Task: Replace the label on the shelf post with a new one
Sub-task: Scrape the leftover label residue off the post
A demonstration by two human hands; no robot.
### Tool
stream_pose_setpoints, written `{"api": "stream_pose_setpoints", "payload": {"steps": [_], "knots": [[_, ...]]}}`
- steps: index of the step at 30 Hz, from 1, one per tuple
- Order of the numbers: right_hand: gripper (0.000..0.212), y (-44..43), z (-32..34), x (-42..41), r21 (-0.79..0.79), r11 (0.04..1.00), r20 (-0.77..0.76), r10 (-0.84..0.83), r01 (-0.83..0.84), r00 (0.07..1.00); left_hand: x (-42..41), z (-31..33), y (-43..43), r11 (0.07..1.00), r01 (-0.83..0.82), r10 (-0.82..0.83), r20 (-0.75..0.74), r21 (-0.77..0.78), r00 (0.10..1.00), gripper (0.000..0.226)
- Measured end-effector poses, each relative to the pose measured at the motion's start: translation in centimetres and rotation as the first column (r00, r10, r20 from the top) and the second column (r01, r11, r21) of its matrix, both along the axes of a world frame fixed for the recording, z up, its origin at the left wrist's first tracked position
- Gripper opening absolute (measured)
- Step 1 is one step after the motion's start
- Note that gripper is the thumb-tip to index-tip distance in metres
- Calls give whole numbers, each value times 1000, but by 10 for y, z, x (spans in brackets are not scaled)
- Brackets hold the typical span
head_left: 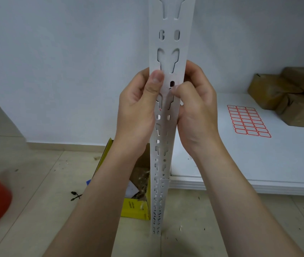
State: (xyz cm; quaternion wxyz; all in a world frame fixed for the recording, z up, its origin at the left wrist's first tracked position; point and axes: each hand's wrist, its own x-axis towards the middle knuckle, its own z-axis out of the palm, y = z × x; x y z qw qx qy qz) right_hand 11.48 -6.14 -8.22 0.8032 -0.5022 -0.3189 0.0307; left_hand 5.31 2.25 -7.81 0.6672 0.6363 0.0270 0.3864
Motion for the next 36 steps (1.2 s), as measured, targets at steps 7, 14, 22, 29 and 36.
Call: {"api": "stream_pose_setpoints", "payload": {"steps": [7,14,22,29,36], "knots": [[39,0,-5,4,38,998,-45,49,-47,998,-2,-7,13,980,12,-23,51,200,998,31],[60,-10,-22,16,-19,995,54,95,-94,994,-10,-10,30,949,181,-185,-10,259,983,47],[38,-3,-9,13,-49,999,105,2,3,995,-13,-8,26,969,199,-195,-44,144,980,56],[29,-8,-3,12,-43,995,66,89,-87,994,-8,8,6,992,-51,57,-46,117,997,26],[54,-13,-15,20,-147,981,154,149,-126,977,-12,-1,27,961,111,-108,-27,252,994,45]]}}
